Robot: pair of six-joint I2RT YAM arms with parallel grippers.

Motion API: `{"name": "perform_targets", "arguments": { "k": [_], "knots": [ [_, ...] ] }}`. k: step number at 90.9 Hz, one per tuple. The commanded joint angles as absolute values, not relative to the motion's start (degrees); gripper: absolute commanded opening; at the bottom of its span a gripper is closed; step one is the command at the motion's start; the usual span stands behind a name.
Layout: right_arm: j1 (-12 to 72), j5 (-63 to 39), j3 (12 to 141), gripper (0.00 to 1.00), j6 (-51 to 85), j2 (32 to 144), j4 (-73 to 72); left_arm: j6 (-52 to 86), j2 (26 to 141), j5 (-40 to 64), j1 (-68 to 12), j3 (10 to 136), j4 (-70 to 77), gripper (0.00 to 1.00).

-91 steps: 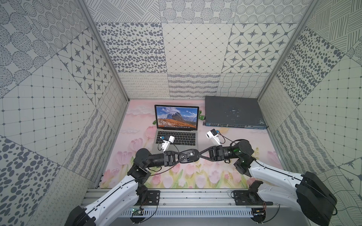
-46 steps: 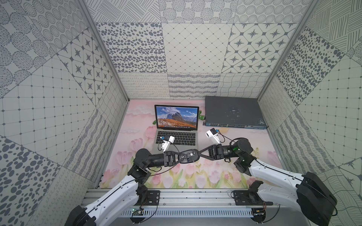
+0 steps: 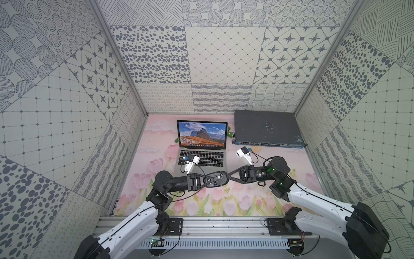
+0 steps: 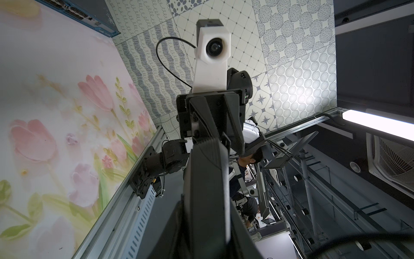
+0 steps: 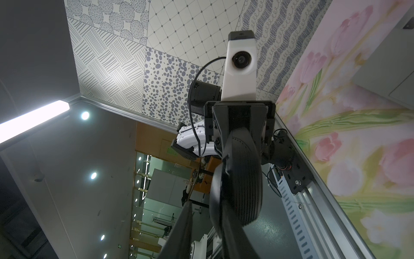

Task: Remove the wireless mouse receiver from the laptop
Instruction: Close the lid on the mouse.

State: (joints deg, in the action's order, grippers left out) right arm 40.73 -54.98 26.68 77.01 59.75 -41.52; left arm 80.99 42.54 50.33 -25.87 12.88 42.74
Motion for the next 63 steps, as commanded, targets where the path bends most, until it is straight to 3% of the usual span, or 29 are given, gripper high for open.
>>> {"name": "perform_targets", "arguments": {
  "k": [1,63],
  "knots": [
    [40.43,-54.52,28.76,0.26,74.38,58.34,-39.40,80.88,42.62,51.64,-25.88,12.92,47.54,0.21],
    [40.43,-53.81,32.39,0.38,69.56,57.04,-29.82,85.17,44.18,51.39,-25.84,12.39,51.14,0.21]
  ]
}}
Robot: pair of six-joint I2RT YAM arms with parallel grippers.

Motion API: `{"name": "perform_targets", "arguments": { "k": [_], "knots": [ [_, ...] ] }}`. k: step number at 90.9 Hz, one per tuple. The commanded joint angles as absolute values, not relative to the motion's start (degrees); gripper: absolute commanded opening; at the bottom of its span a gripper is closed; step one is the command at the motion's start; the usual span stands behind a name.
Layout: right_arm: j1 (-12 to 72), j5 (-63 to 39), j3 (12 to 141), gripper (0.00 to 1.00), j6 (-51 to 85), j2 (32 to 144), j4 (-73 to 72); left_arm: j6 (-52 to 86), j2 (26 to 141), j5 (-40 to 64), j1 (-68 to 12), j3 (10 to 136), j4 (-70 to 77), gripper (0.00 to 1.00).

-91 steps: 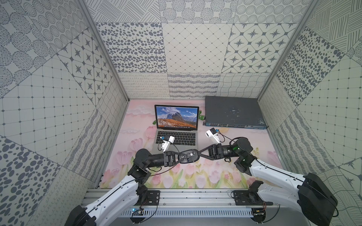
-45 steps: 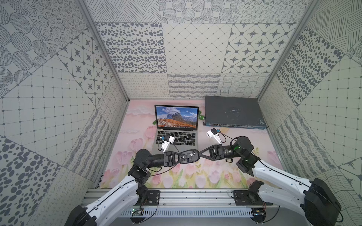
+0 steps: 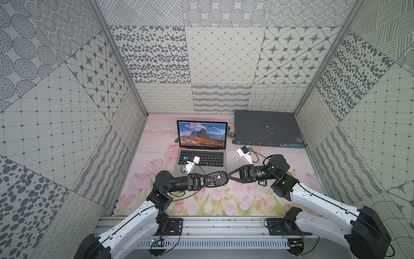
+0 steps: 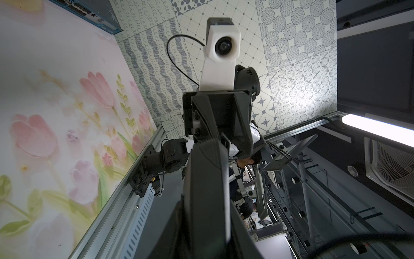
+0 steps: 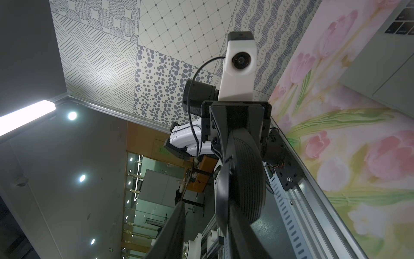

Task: Remove the wireless mouse receiver from the laptop
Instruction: Close the lid on the mouse.

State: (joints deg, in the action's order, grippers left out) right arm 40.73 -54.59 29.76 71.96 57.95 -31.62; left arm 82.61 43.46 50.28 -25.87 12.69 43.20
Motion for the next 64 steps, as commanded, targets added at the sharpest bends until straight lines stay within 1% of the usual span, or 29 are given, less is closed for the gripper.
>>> {"name": "perform_targets", "arguments": {
  "k": [1,40,64],
  "knots": [
    [40.43,-53.80,32.46,0.38,69.54,57.09,-29.68,85.35,44.19,51.45,-25.84,12.35,51.36,0.21],
    [40.43,-53.01,33.55,0.40,66.75,55.54,-23.88,86.22,43.94,51.62,-25.88,12.18,52.96,0.21],
    [40.37,-51.98,35.85,0.42,63.02,54.78,-16.76,86.45,44.41,51.86,-25.85,12.27,53.65,0.21]
  ]
}}
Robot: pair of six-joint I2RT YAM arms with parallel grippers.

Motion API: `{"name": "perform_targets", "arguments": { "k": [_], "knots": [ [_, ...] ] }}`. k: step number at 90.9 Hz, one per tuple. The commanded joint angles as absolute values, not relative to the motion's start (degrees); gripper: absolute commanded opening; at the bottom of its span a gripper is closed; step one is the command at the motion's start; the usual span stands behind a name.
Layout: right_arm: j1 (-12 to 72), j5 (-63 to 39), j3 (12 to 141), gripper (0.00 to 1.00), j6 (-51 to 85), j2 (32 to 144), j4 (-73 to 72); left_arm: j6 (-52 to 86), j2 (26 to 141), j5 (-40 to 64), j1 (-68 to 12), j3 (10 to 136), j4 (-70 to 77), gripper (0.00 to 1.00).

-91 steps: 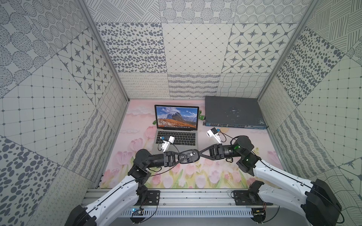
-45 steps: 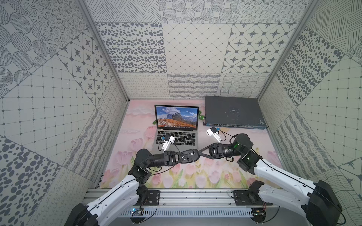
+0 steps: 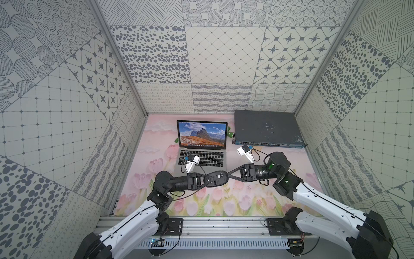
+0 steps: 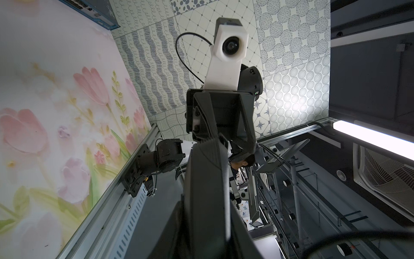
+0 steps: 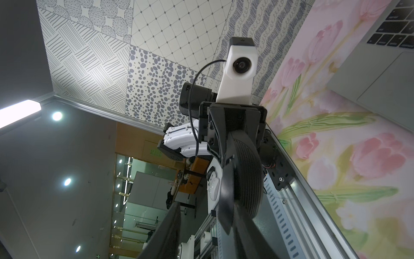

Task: Remove the wireless mouse receiver from the laptop
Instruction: Close the lid on the mouse.

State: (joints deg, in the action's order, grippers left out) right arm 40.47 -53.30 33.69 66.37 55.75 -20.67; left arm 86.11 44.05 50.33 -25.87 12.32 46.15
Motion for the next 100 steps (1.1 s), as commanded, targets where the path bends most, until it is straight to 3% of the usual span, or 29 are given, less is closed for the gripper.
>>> {"name": "perform_targets", "arguments": {
  "k": [1,48,85,100],
  "knots": [
    [40.36,-51.96,35.99,0.42,62.84,54.77,-16.51,86.47,44.44,51.86,-25.85,12.29,53.68,0.21],
    [40.36,-51.13,38.86,0.46,60.32,54.27,-11.74,86.69,45.26,51.96,-25.88,12.04,54.81,0.21],
    [41.16,-44.79,46.60,0.71,45.67,51.77,13.06,86.13,45.76,51.86,-25.84,12.21,54.68,0.21],
    [42.82,-40.55,49.32,0.72,42.36,52.39,19.30,85.47,46.09,51.43,-25.84,12.21,53.94,0.21]
  ]
}}
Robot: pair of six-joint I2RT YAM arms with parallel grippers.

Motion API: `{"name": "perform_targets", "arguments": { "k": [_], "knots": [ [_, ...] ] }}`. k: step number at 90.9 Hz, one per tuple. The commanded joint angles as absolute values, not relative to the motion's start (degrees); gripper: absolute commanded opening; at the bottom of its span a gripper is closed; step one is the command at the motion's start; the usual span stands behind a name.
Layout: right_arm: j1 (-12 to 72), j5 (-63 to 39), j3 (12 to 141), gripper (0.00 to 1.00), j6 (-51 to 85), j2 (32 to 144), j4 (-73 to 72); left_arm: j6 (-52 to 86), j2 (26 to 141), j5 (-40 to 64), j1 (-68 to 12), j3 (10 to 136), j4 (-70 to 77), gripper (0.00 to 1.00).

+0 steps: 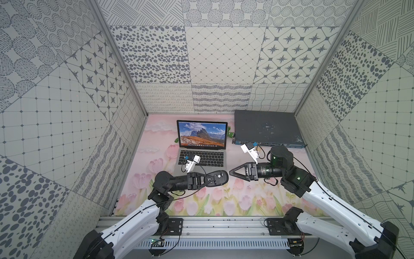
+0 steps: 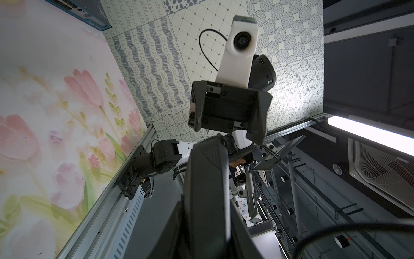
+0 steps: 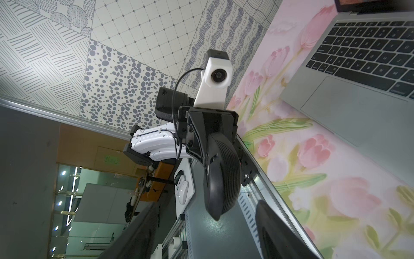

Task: Remove the wireless mouse receiver from the laptop
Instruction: Close the lid on the mouse.

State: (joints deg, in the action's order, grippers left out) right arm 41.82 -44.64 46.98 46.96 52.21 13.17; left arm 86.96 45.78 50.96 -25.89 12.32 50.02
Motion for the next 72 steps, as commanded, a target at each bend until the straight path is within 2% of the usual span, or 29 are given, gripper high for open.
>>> {"name": "perform_targets", "arguments": {
  "k": [1,43,72],
  "knots": [
    [42.94,-40.27,49.44,0.72,42.19,52.52,19.67,85.45,46.07,51.47,-25.84,12.21,53.99,0.21],
    [50.17,-33.61,53.35,0.71,40.10,57.36,22.32,85.30,46.11,51.42,-25.84,11.87,53.91,0.21],
    [51.84,-30.29,54.45,0.68,40.55,59.63,22.84,85.05,46.20,51.52,-25.88,11.69,53.88,0.21]
  ]
}}
